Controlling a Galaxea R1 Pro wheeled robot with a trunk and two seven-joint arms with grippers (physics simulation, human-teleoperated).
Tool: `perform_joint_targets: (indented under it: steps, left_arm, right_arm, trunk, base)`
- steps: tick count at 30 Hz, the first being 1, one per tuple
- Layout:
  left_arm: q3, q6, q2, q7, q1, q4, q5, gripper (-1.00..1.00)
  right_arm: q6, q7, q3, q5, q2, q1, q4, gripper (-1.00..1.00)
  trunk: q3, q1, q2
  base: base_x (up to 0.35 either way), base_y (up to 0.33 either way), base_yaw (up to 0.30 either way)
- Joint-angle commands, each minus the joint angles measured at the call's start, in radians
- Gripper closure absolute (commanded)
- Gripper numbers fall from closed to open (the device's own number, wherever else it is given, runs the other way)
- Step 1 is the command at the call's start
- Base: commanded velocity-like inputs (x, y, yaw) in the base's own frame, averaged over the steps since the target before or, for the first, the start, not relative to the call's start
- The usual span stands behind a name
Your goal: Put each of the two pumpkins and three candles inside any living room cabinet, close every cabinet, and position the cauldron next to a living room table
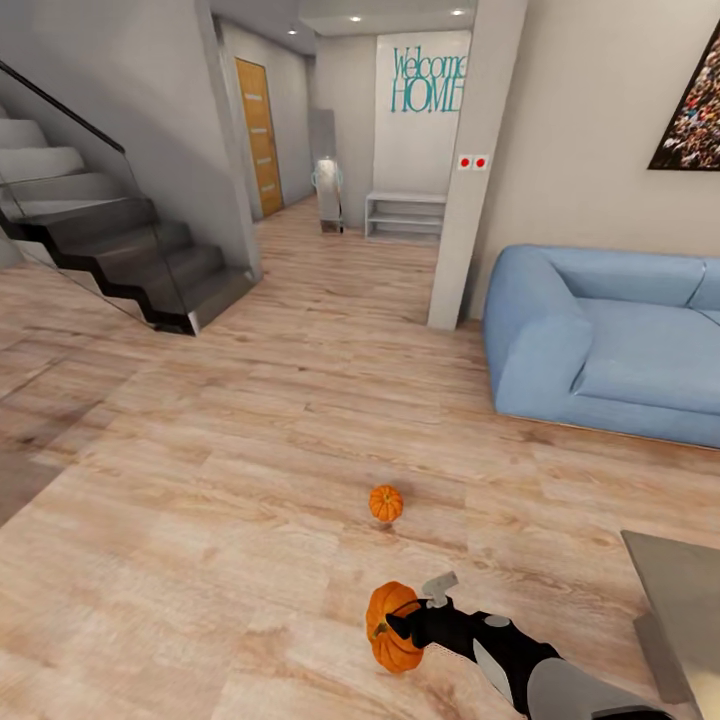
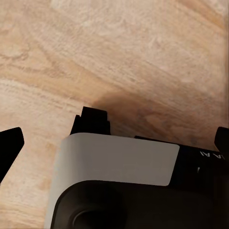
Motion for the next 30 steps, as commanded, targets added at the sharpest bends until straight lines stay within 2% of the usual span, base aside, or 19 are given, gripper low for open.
perform_joint_targets:
  steps: [1,6,30]
  left_arm:
    - [0.000,0.000,0.000,0.000,0.000,0.000,0.000,-1.00]
    - [0.000,0.000,0.000,0.000,0.000,0.000,0.000,-1.00]
    - [0.000,0.000,0.000,0.000,0.000,0.000,0.000,-1.00]
  right_arm:
    - [0.000,0.000,-0.003,-0.001,0.000,0.000,0.000,1.00]
    - [-0.001,0.002,-0.003,0.000,0.000,-0.001,0.000,1.00]
    - [-0.002,0.002,-0.003,0.000,0.000,-0.001,0.000,1.00]
  trunk:
    - [0.000,0.000,0.000]
    - [0.003,0.000,0.000]
    - [0.025,0.000,0.000]
  base:
    - [0.275,0.000,0.000]
    - [0.270,0.000,-0.141]
    - [0.263,0.000,-0.231]
